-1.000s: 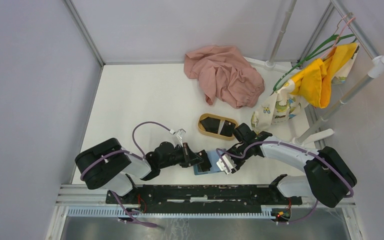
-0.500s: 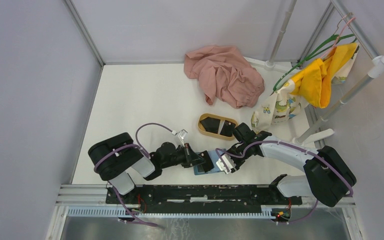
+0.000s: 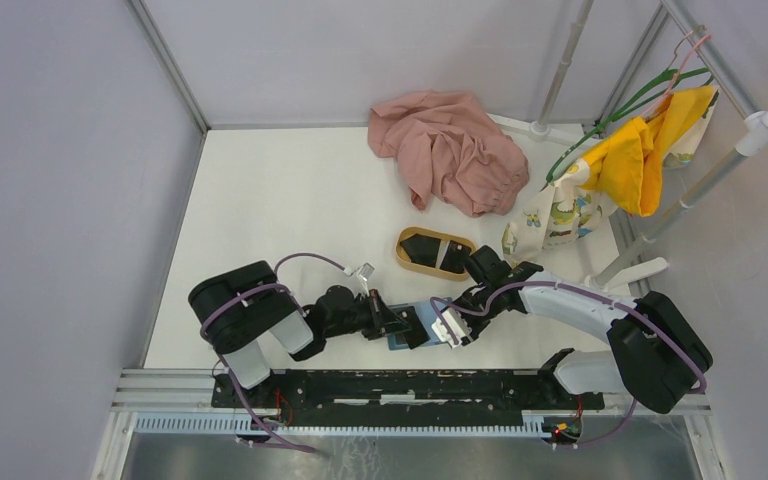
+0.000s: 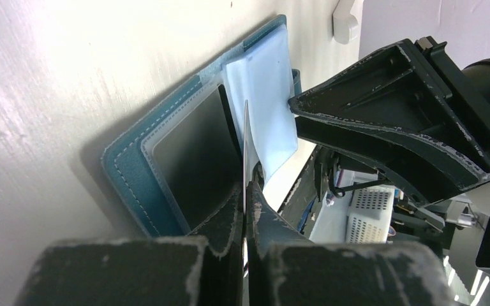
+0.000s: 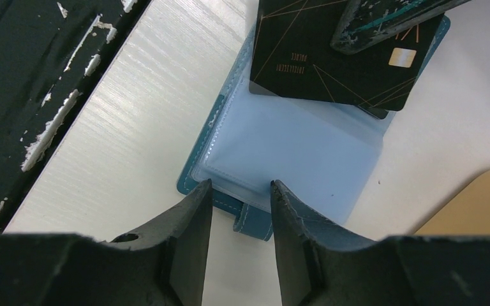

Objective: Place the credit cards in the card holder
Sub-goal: Insert the credit card into the card holder.

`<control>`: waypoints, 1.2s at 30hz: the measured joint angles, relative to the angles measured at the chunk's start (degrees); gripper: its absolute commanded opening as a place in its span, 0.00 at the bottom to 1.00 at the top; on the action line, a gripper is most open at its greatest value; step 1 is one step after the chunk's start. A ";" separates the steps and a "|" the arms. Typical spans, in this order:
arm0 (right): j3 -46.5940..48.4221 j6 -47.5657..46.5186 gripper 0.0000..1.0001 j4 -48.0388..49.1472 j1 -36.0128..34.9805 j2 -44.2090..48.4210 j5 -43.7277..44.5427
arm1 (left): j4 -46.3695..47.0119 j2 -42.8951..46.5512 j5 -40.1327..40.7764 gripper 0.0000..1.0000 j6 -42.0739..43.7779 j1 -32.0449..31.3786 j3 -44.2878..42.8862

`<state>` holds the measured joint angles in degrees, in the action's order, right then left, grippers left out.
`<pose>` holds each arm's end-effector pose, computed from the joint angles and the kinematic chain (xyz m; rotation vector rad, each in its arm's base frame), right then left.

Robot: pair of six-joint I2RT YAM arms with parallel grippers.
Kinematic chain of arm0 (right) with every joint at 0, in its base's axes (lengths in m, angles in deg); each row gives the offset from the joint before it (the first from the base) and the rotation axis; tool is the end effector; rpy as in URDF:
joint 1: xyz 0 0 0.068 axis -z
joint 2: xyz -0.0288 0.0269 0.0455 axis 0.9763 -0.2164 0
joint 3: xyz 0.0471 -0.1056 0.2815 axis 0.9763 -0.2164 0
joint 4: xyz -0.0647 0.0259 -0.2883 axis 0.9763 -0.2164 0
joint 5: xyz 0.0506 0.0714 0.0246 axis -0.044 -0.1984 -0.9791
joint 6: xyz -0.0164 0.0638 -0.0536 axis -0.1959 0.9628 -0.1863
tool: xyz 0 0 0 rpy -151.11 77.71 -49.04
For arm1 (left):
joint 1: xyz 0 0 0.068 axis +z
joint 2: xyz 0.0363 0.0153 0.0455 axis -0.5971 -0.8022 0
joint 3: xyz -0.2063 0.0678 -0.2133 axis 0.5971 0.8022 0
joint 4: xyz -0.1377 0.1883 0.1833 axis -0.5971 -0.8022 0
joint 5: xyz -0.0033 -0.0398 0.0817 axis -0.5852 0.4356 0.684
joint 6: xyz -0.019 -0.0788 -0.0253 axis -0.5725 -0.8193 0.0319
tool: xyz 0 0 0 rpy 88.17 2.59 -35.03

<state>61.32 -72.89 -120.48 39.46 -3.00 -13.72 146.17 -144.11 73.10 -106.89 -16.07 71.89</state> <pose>0.1535 0.1774 0.1295 -2.2961 1.1411 0.6557 0.1483 -0.2253 0.0706 -0.0818 2.3344 -1.4771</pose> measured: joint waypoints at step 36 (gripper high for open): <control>0.00 0.68 0.44 0.07 -0.11 0.00 0.44 | 1.18 -9.55 -8.79 0.02 -7.87 2.43 -6.21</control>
<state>61.32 -72.21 -120.42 39.35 -3.00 -13.29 147.35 -153.66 64.31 -114.76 -13.64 65.68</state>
